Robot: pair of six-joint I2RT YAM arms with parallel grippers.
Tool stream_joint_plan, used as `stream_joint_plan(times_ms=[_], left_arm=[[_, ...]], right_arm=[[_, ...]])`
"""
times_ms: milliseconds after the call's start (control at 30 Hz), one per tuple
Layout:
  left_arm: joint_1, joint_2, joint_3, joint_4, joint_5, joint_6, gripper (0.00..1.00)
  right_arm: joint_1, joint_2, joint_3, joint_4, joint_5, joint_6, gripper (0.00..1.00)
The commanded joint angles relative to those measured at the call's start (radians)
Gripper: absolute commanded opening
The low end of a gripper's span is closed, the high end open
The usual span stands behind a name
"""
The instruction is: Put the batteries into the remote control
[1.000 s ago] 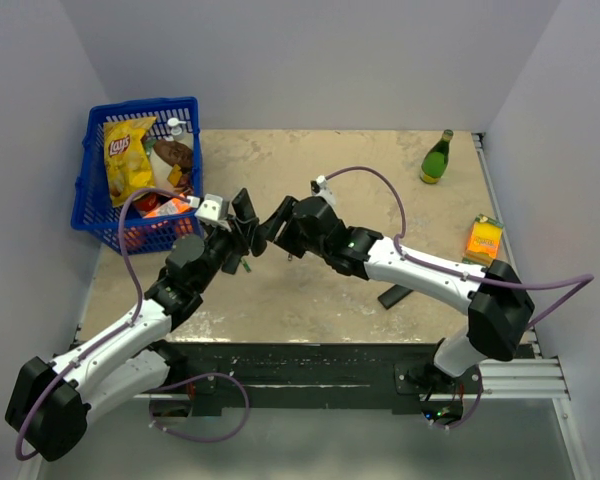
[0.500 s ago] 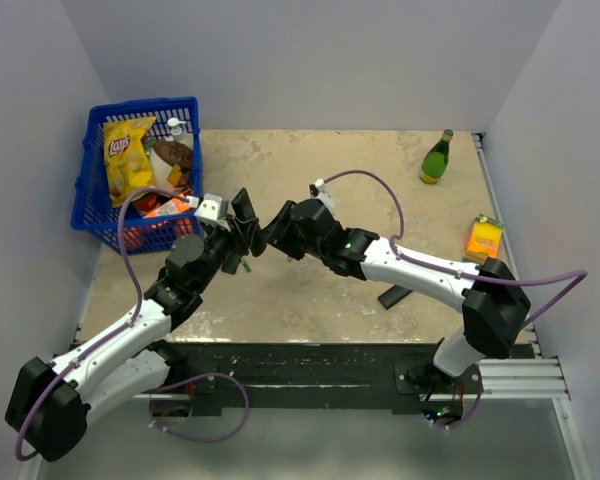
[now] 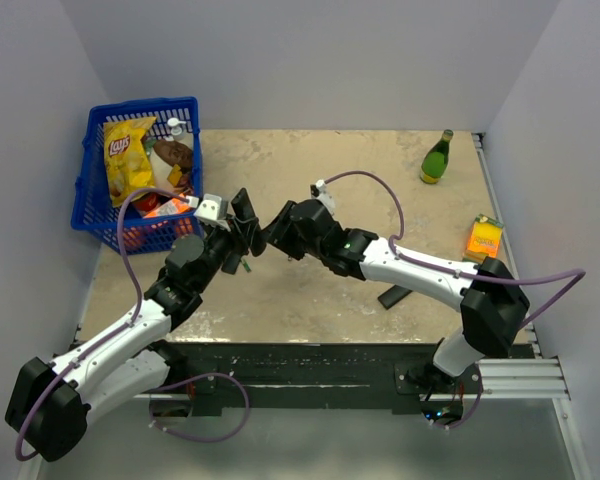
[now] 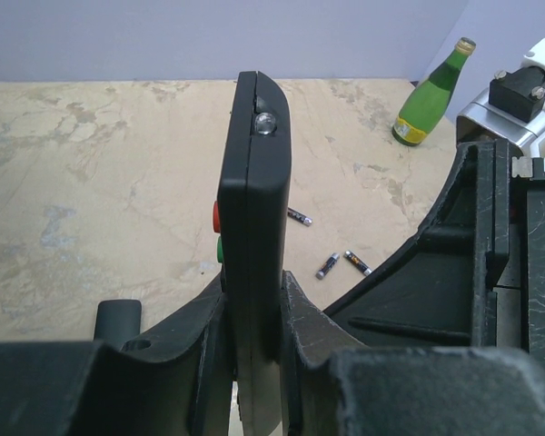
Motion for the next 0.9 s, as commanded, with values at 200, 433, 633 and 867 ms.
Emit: stream_joint_plan(times_ms=[200, 433, 633, 867], left_arm=[[-0.006, 0.0, 0.047, 0.073, 0.029, -0.024, 0.0], [-0.007, 0.01, 0.053, 0.062, 0.026, -0.024, 0.0], [-0.007, 0.0, 0.049, 0.071, 0.035, -0.028, 0.0], [-0.007, -0.016, 0.036, 0.097, 0.061, -0.037, 0.0]], right_arm=[[-0.001, -0.052, 0.006, 0.041, 0.064, 0.013, 0.52], [-0.001, -0.046, 0.009, 0.043, 0.048, 0.016, 0.52], [-0.001, -0.024, 0.009, 0.043, 0.033, 0.025, 0.52], [-0.001, 0.004, 0.001, 0.06, 0.024, 0.035, 0.52]])
